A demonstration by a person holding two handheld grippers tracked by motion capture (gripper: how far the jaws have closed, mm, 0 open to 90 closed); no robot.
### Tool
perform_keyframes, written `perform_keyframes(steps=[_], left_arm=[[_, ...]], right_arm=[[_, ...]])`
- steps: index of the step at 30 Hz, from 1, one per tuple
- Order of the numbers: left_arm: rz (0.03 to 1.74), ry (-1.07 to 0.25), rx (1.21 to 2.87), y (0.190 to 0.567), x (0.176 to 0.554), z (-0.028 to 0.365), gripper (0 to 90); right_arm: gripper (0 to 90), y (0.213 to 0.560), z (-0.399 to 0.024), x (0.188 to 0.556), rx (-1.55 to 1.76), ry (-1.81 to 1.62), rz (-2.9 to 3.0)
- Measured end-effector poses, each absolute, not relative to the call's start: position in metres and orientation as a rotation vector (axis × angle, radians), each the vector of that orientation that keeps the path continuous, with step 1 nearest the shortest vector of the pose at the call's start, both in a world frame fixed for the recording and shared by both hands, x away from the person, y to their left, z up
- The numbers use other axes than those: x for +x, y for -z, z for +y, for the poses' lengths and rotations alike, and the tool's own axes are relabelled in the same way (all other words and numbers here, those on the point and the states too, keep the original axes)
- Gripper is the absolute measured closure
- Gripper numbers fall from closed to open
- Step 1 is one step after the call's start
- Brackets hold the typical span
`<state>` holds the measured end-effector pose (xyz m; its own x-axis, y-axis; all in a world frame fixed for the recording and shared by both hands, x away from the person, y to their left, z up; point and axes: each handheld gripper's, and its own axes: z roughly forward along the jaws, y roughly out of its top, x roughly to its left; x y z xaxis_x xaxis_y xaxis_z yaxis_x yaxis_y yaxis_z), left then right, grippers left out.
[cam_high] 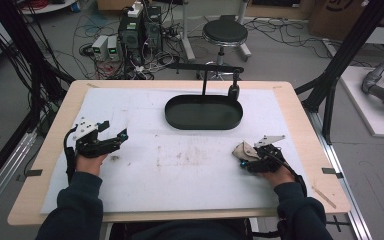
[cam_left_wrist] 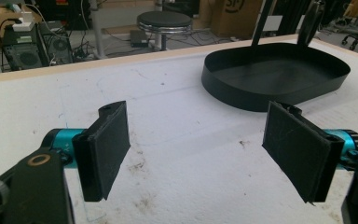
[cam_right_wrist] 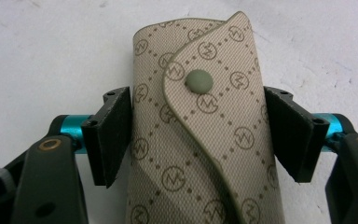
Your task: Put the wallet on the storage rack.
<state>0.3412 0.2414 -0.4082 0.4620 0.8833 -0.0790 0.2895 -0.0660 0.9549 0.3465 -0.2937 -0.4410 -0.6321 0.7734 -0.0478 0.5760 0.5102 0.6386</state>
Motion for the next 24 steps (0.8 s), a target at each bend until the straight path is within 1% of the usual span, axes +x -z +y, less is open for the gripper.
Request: perform_keyframes(steps=[3,5,11,15,17,19,22,24], left_arm=[[1.041,-0.675,1.613,0.408,0.341,0.241,22.5],[1.042,-0.676,1.614,0.408,0.341,0.241,22.6],[1.042,-0.673,1.618,0.409,0.342,0.241,22.6],[1.026,-0.667,1.621,0.409,0.342,0.240,22.6],[1.007,-0.661,1.629,0.409,0.342,0.239,22.6],[0.998,-0.662,1.632,0.409,0.342,0.238,22.6],[0.995,-0.661,1.635,0.409,0.342,0.238,22.6],[0.996,-0.657,1.633,0.410,0.342,0.238,22.6]], right_arm=[[35.1,0.438,-0.294,0.346,1.121,-0.839,2.431],[37.1,0.435,-0.293,0.346,1.089,-0.833,2.420],[38.0,0.416,-0.288,0.351,1.040,-0.973,2.339],[38.0,0.402,-0.282,0.363,1.021,-1.012,2.317],[38.0,0.393,-0.276,0.377,1.007,-1.038,2.297],[38.0,0.391,-0.274,0.381,1.005,-1.042,2.295],[38.1,0.383,-0.259,0.402,0.994,-1.074,2.278],[38.1,0.381,-0.255,0.407,0.993,-1.071,2.277]])
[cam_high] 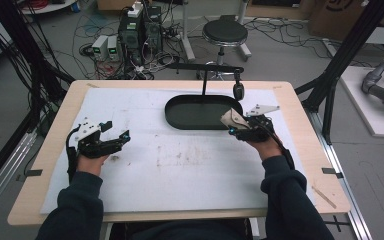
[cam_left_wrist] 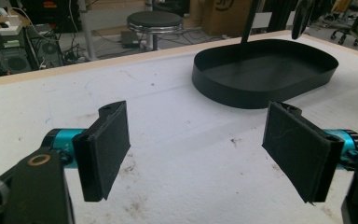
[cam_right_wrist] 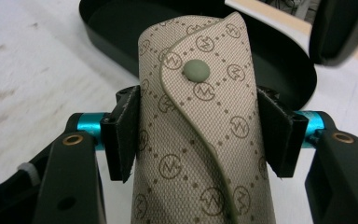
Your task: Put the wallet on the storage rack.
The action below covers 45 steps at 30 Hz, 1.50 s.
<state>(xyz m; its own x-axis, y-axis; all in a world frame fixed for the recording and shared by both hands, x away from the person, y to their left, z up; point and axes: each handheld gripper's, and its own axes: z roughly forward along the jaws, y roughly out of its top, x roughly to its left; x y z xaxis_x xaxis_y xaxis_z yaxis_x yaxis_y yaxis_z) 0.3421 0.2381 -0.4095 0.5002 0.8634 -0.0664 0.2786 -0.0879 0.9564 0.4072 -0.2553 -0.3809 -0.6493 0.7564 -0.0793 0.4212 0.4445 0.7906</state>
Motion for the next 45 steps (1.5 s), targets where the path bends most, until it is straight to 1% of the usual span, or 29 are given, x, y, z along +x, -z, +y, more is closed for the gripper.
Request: perform_keyframes(steps=[7,11,12,14,18,23,26,32,37,40,41,42,45], left_arm=[[0.993,-0.659,1.635,0.410,0.342,0.238,22.6],[0.989,-0.661,1.635,0.410,0.342,0.237,22.6],[0.989,-0.660,1.634,0.410,0.342,0.237,22.6],[0.987,-0.660,1.632,0.410,0.343,0.238,22.6],[0.990,-0.660,1.633,0.410,0.343,0.239,22.6],[0.989,-0.656,1.626,0.410,0.342,0.239,22.6],[0.989,-0.654,1.626,0.410,0.342,0.239,22.6],[0.987,-0.649,1.629,0.410,0.343,0.238,22.6],[0.982,-0.648,1.634,0.410,0.342,0.238,22.6],[0.982,-0.645,1.632,0.410,0.343,0.238,22.6],[0.982,-0.643,1.631,0.410,0.343,0.238,22.6],[0.981,-0.643,1.631,0.410,0.343,0.238,22.6],[0.980,-0.643,1.631,0.410,0.343,0.238,22.6]], right_arm=[[38.3,0.374,-0.224,0.439,0.972,-1.101,2.282],[38.4,0.372,-0.202,0.455,0.952,-1.101,2.293],[38.5,0.373,-0.191,0.463,0.950,-1.088,2.306],[38.5,0.373,-0.188,0.466,0.941,-1.082,2.307],[38.5,0.381,-0.165,0.484,0.946,-1.048,2.320],[38.5,0.392,-0.155,0.498,0.966,-1.015,2.311],[38.5,0.406,-0.153,0.507,1.029,-0.981,2.314],[38.1,0.421,-0.149,0.515,1.069,-0.945,2.314],[34.6,0.427,-0.147,0.514,1.167,-0.944,2.267],[33.8,0.421,-0.148,0.511,1.113,-0.959,2.279],[33.3,0.413,-0.151,0.505,1.079,-0.964,2.292],[33.3,0.413,-0.151,0.505,1.079,-0.964,2.292],[32.5,0.398,-0.161,0.495,1.039,-0.997,2.299]])
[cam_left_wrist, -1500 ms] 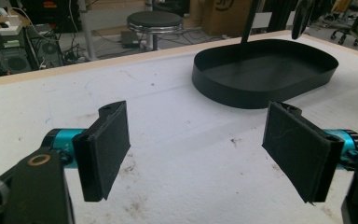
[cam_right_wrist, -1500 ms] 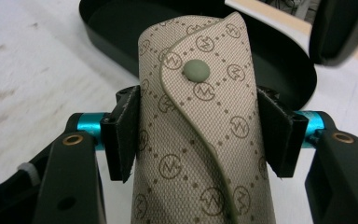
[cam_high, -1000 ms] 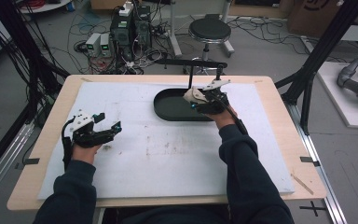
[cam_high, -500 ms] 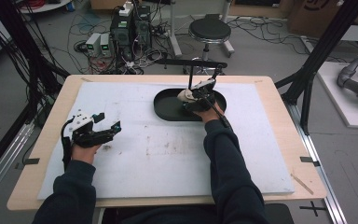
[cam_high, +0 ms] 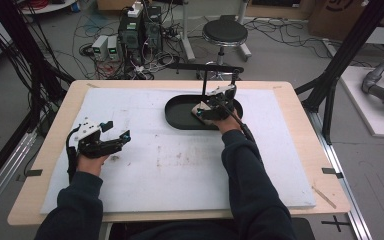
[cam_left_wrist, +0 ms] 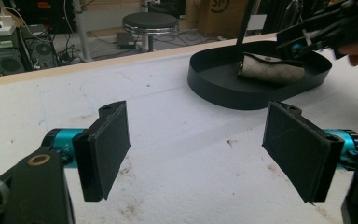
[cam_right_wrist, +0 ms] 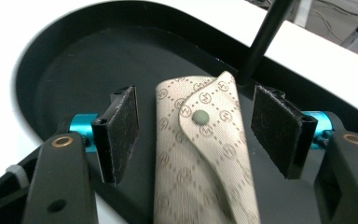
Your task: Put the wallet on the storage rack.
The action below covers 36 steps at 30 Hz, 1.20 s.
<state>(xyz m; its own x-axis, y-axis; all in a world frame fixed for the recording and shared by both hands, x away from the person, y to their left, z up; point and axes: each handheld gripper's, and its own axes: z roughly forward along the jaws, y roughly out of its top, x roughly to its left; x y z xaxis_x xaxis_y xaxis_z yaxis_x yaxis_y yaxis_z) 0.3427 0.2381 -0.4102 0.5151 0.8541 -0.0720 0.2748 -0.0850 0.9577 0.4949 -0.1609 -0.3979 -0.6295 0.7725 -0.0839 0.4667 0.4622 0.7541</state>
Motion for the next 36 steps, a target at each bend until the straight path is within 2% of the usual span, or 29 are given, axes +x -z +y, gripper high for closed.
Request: perform_keyframes(steps=[3,7,10,18,24,36], left_arm=[[0.977,-0.641,1.634,0.410,0.342,0.238,22.6],[0.977,-0.645,1.625,0.409,0.342,0.239,22.6],[0.980,-0.650,1.617,0.408,0.341,0.239,22.6],[0.983,-0.647,1.608,0.408,0.341,0.240,22.6],[0.984,-0.644,1.593,0.407,0.341,0.240,22.6],[0.963,-0.647,1.599,0.406,0.342,0.232,22.6]], right_arm=[[30.1,0.376,-0.180,0.478,1.007,-1.033,2.308],[27.5,0.365,-0.198,0.460,0.951,-1.088,2.307],[21.5,0.362,-0.220,0.441,0.949,-1.069,2.331],[21.4,0.371,-0.282,0.384,0.978,-1.098,2.204],[21.4,0.381,-0.308,0.350,0.985,-1.118,2.121],[20.9,0.397,-0.333,0.329,1.005,-1.176,2.079]])
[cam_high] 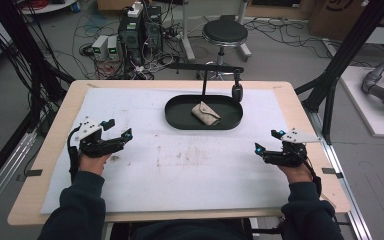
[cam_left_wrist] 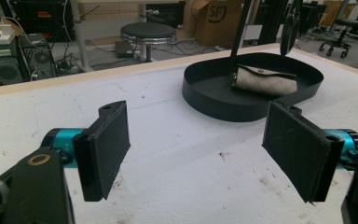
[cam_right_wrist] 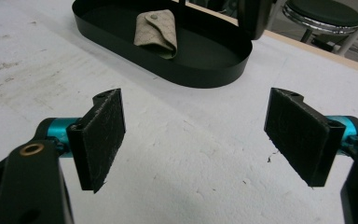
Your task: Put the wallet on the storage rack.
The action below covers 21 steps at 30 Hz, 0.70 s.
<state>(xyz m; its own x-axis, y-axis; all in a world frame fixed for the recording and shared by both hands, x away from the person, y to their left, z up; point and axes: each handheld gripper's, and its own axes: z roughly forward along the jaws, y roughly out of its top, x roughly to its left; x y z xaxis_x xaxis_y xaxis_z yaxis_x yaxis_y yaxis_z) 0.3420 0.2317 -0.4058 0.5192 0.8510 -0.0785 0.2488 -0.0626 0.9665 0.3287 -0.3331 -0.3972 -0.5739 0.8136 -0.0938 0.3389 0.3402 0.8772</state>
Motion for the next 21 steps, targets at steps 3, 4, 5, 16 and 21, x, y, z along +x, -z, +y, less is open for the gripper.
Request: perform_keyframes(steps=[3,4,5,16,21], left_arm=[[0.966,-0.649,1.594,0.4054,0.3416,0.2329,22.6],[0.967,-0.649,1.594,0.4052,0.3415,0.2332,22.6],[0.966,-0.648,1.592,0.4052,0.3415,0.2334,22.6],[0.949,-0.648,1.602,0.4045,0.3402,0.2316,22.6],[0.944,-0.645,1.608,0.4047,0.3402,0.2309,22.6]], right_arm=[[20.9,0.3975,-0.3311,0.3287,0.998,-1.164,2.080],[20.9,0.3974,-0.3304,0.3289,0.993,-1.161,2.081],[20.9,0.3973,-0.3299,0.3288,0.996,-1.157,2.080],[21.0,0.3940,-0.3293,0.3256,1.005,-1.161,2.042],[21.0,0.3942,-0.3281,0.3256,0.994,-1.149,2.047]])
